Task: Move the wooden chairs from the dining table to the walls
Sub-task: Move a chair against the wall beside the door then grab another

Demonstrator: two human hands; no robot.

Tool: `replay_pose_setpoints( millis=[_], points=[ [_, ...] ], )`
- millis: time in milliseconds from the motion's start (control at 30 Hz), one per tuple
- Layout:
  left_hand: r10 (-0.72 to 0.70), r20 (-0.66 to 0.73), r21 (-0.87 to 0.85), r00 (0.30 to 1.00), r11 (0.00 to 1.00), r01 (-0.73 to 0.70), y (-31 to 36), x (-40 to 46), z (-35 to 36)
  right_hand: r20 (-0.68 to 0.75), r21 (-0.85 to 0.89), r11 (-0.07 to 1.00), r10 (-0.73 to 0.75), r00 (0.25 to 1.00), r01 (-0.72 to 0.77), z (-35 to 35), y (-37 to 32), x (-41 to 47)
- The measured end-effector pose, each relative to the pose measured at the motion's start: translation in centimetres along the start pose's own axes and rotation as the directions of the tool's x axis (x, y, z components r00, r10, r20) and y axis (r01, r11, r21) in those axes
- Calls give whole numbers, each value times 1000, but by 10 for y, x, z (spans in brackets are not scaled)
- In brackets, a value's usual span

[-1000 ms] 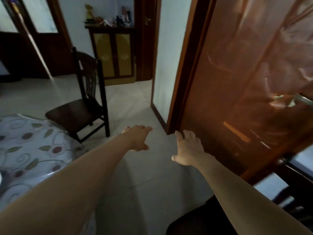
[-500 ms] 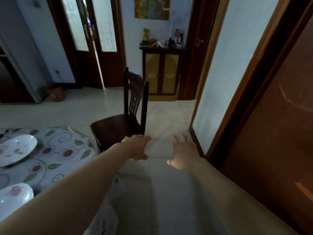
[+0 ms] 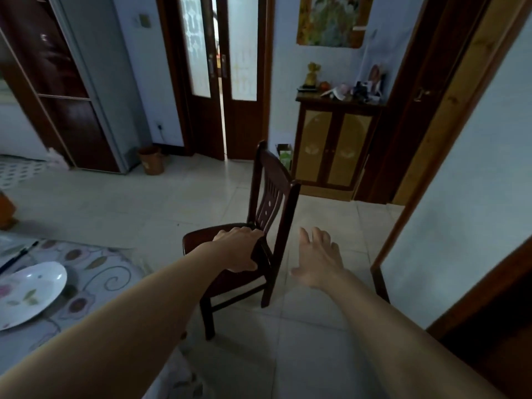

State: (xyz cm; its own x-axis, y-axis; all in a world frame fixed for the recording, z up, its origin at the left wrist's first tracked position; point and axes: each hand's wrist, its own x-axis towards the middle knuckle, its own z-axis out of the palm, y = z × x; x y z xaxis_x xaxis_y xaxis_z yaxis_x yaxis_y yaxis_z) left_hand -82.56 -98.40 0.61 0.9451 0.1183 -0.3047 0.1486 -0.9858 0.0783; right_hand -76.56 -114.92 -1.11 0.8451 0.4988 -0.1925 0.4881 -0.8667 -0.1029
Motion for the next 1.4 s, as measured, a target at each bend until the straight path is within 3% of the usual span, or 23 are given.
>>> replay_pose_setpoints(
  millis=[400,633,800,1133,1400],
  points=[
    [19,-19,11,1000,1000,-19,-83,216,-67,-11,10,1000,18,1000,-18,-36,-6,218],
    [75,-24,44,997,996,-73,-89,321,-76,-15,44,999,9,1000,-8,-47,13,321],
    [34,-57,52,998,998,-31,-93,393,-83,18,72,997,-34,999,33,-47,26,400],
    [29,-41,172,999,985,-22,-112,489,-86,226,246,969,-76,971,18,-24,27,489],
    [224,-57,376,973,908,-187,-125,542,-82,256,538,820,62,965,-195,-2,23,512]
  ],
)
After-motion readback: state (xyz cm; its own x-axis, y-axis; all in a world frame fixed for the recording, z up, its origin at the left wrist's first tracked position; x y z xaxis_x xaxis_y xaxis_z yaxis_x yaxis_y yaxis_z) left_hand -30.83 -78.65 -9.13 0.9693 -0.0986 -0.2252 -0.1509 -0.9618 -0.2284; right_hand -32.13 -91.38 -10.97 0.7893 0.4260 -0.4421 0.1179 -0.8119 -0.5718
